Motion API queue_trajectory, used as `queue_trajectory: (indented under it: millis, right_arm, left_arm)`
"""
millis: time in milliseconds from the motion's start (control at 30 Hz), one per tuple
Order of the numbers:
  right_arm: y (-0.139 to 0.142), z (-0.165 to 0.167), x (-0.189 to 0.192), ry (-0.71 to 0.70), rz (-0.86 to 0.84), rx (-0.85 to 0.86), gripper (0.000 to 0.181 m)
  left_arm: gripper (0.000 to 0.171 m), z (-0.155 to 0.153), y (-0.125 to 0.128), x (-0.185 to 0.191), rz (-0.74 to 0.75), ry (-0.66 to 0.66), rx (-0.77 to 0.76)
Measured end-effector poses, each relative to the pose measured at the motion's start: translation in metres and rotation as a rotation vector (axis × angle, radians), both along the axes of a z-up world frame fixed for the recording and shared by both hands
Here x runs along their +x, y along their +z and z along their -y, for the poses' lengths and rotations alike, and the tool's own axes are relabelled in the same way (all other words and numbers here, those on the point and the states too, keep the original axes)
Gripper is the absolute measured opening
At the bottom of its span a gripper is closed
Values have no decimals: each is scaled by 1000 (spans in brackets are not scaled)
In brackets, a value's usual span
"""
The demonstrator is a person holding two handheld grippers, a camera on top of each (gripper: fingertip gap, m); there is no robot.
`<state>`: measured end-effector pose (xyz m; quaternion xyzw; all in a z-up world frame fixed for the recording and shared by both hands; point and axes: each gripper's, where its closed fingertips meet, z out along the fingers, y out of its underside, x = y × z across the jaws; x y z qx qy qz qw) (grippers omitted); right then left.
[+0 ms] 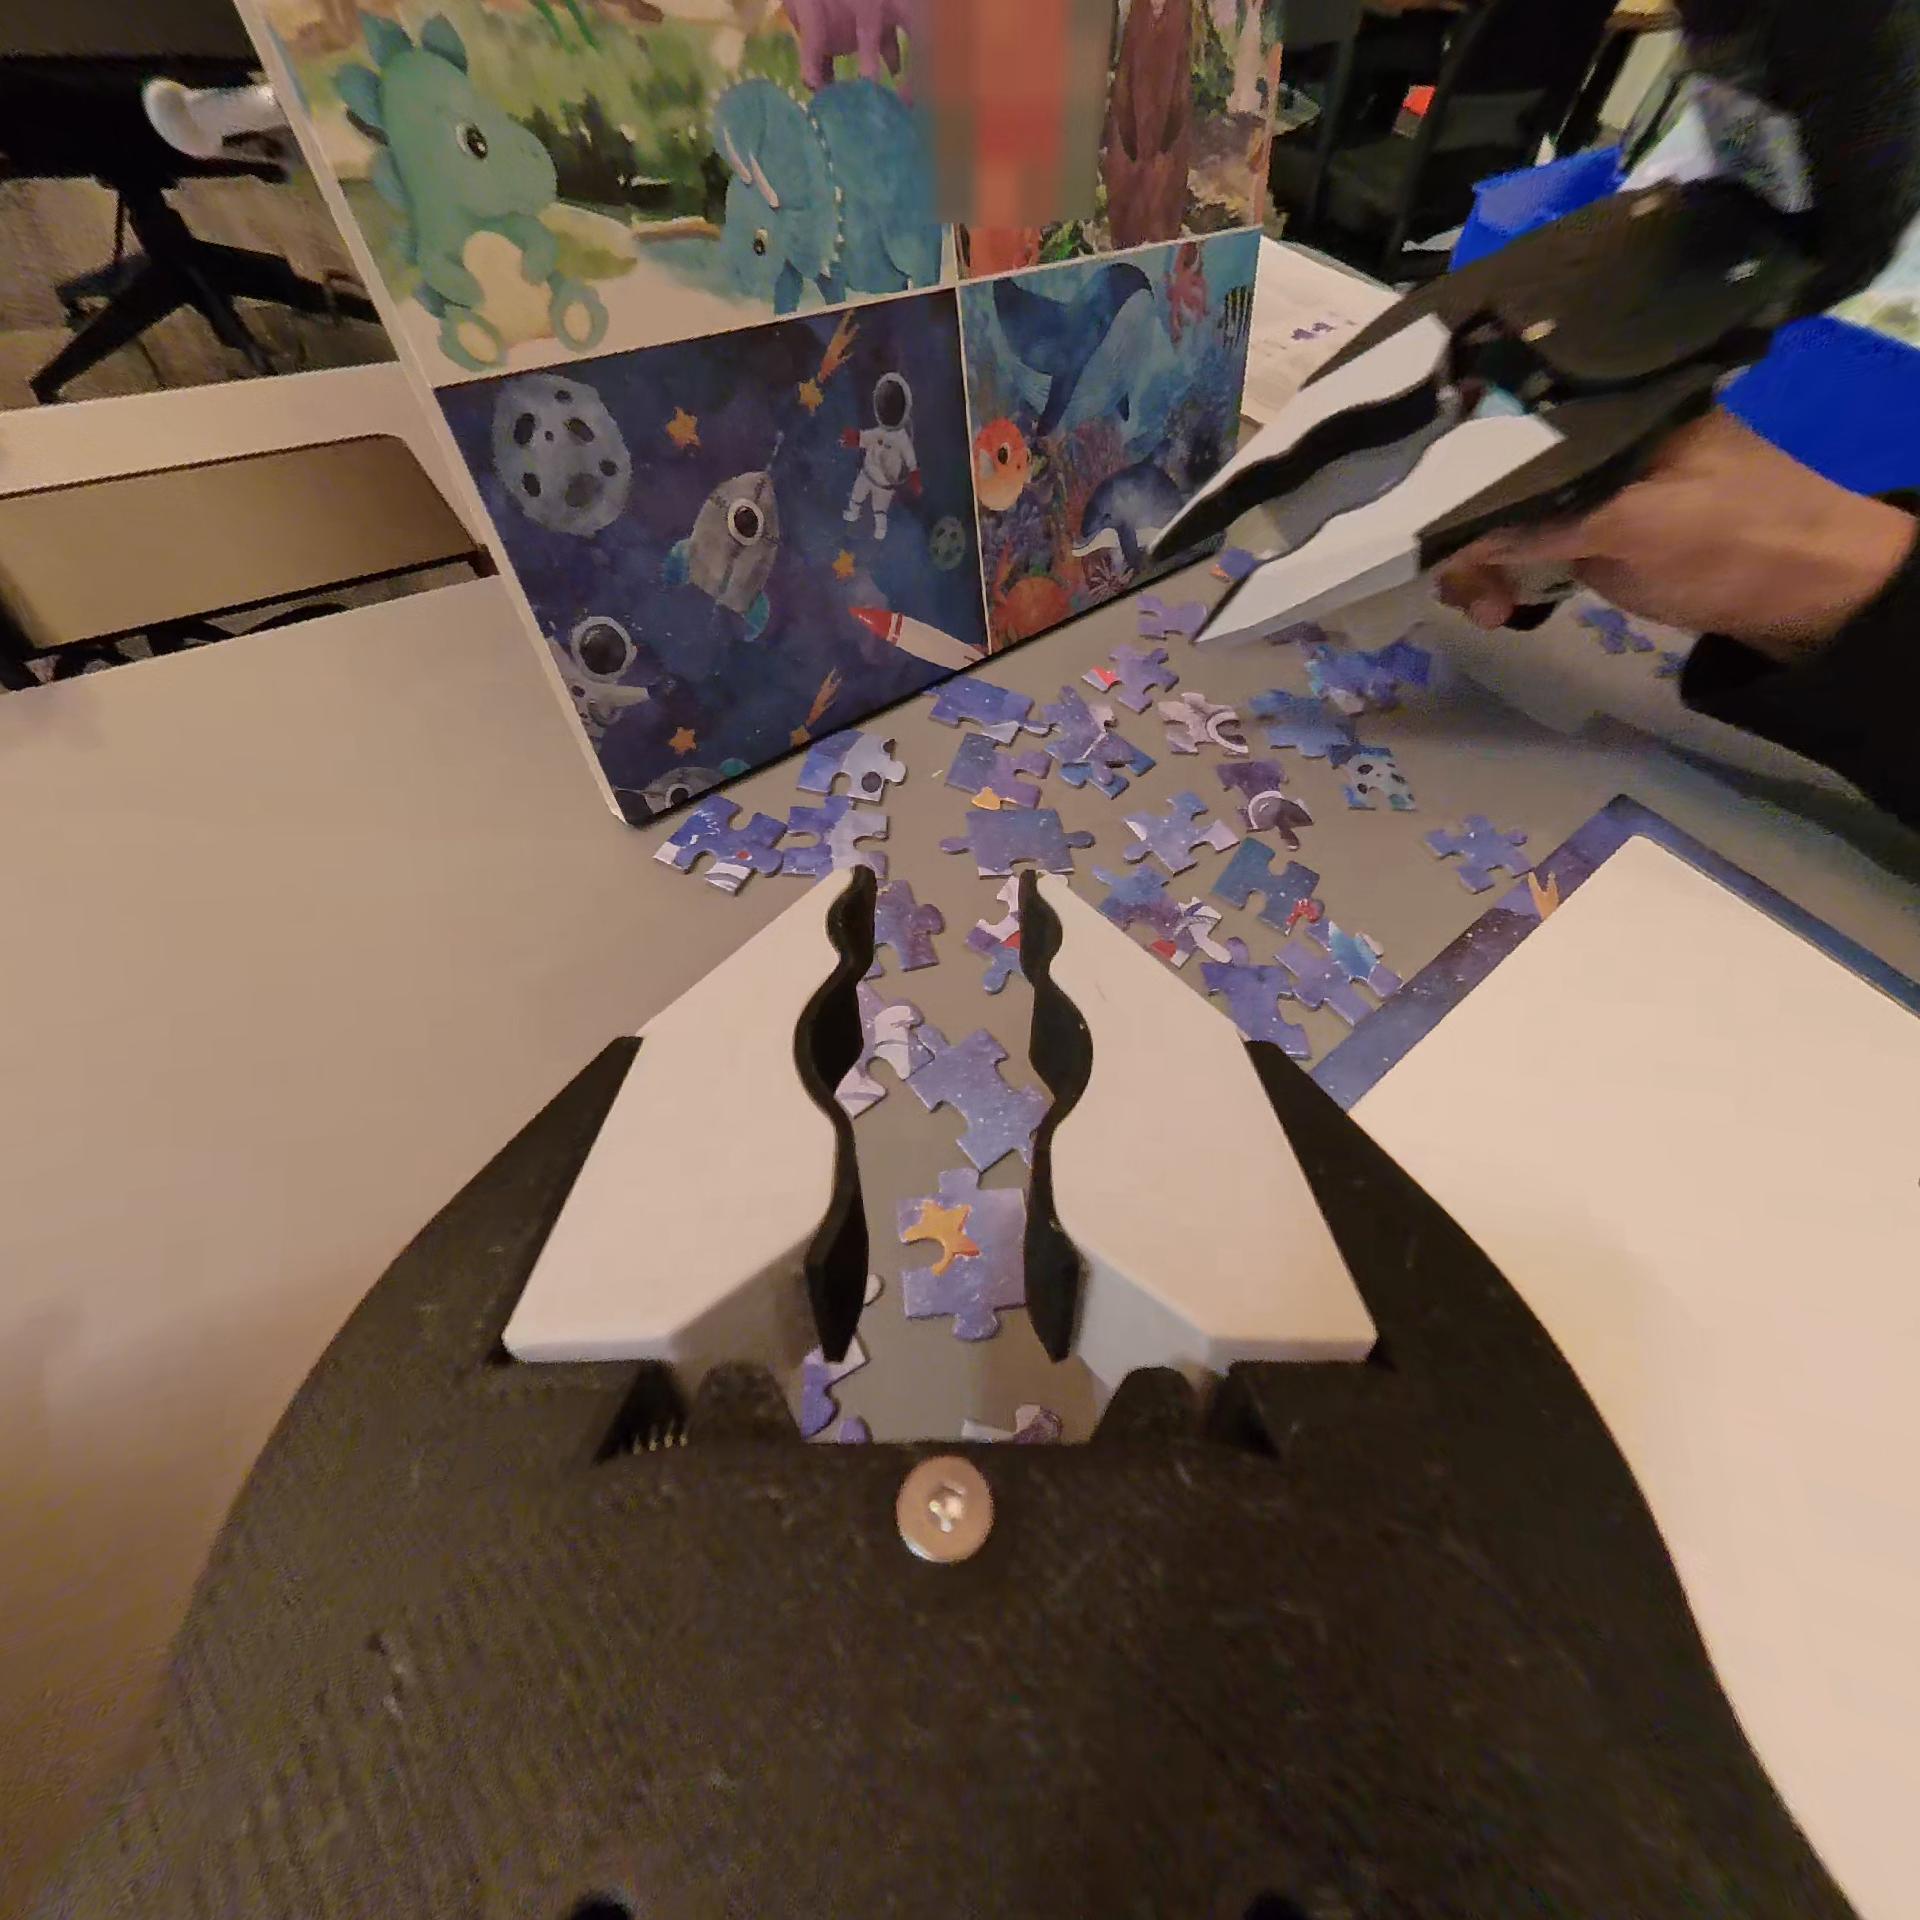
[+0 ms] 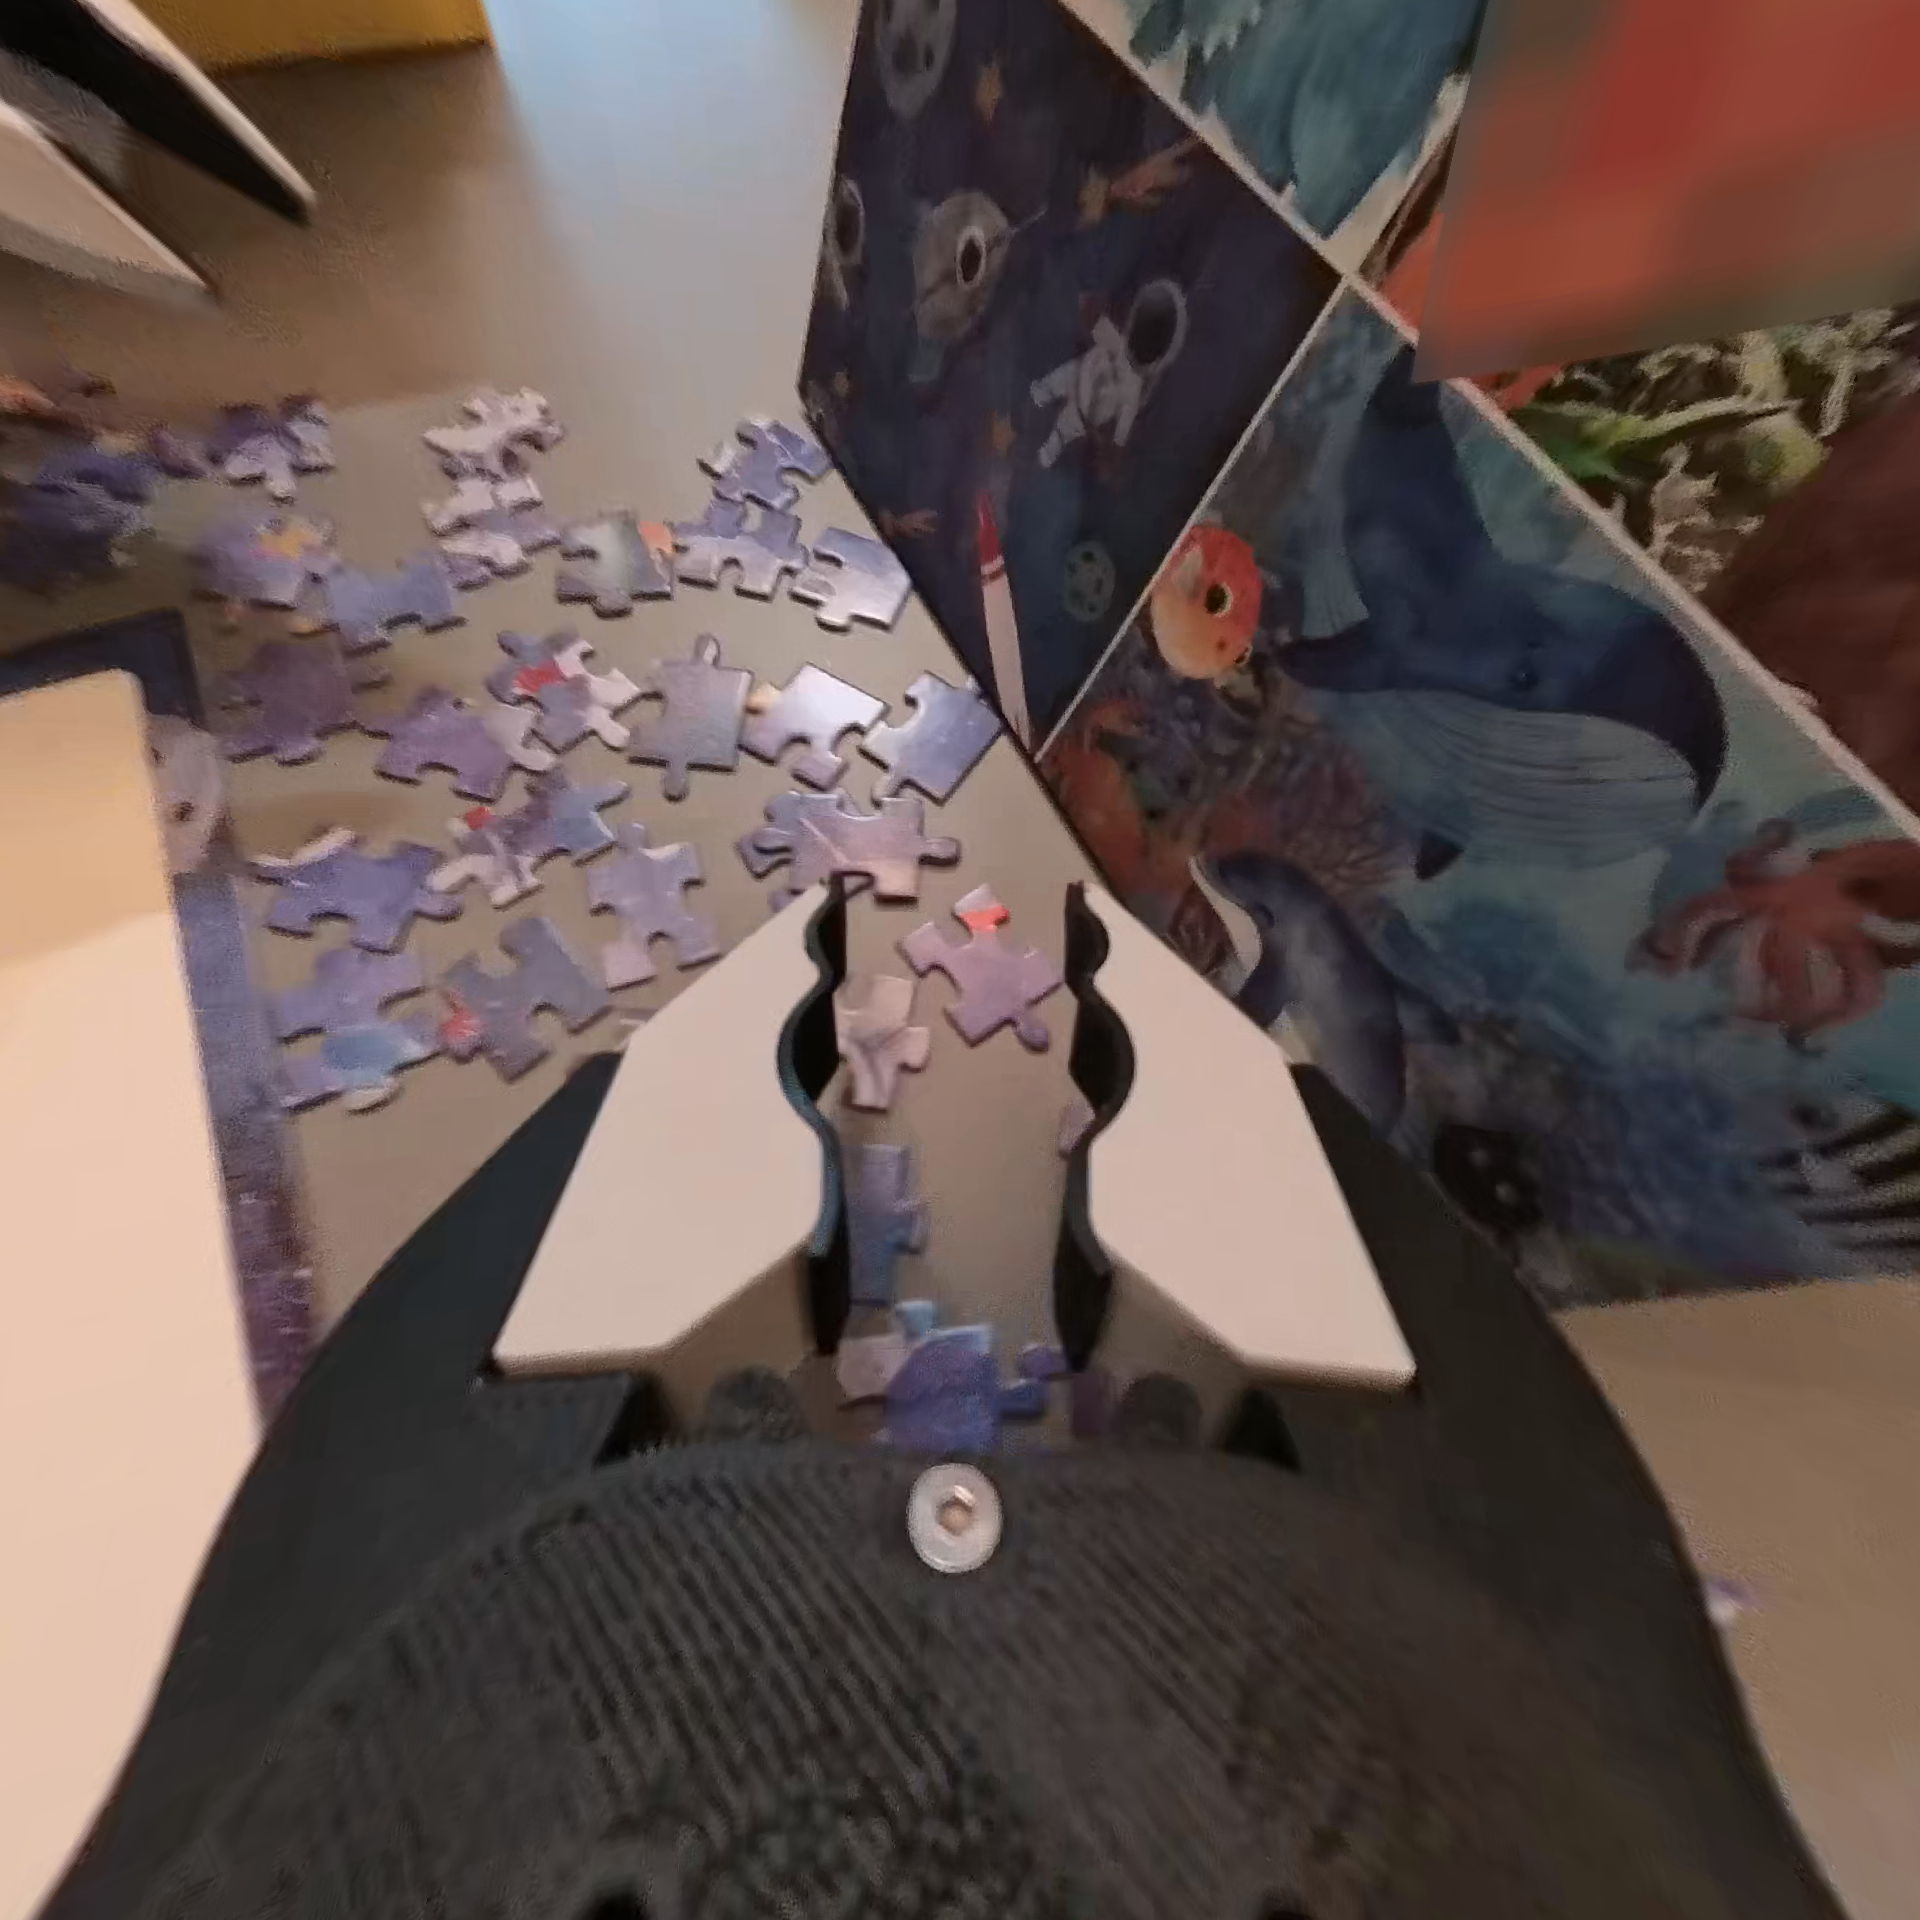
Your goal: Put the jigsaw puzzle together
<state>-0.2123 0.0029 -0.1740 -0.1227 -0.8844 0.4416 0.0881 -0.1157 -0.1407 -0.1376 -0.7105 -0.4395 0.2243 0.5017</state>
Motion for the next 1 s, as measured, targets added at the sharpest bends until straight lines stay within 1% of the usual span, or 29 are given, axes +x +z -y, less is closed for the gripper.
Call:
queue_trajectory:
  millis: [100,233,367,433,500,533,633,767,833,900,1000]
  right_arm:
    - [-17,0,-13,40,45,42,36]
    - [-37,-1,-14,82,129,86,37]
    - [-37,2,-12,92,96,114,32]
    - [-36,4,-9,93,81,126,22]
    - [-36,6,-5,102,76,130,5]
    - [-36,6,-4,98,70,135,0]
    - [-35,8,3,100,90,117,0]
    - [-21,12,13,104,126,19,0]
    - [-15,9,7,74,102,-5,1]
    - [-13,3,-3,33,75,2,5]
    - [-17,-4,-5,-11,124,-8,14]
  left_arm:
    - [27,6,2,1,-8,14,5]
    - [27,12,3,2,-8,27,15]
    - [26,19,-1,4,-8,47,5]
    - [26,22,-4,3,3,55,5]
    - [26,22,-3,3,2,55,21]
    - [26,22,-1,3,-3,54,28]
    - [26,22,-1,4,-5,53,30]
    - [26,20,-2,4,-3,48,22]
    - [26,20,-3,4,-3,47,16]
    - [26,19,-3,4,-2,46,14]
    - [26,19,-2,4,-8,46,14]
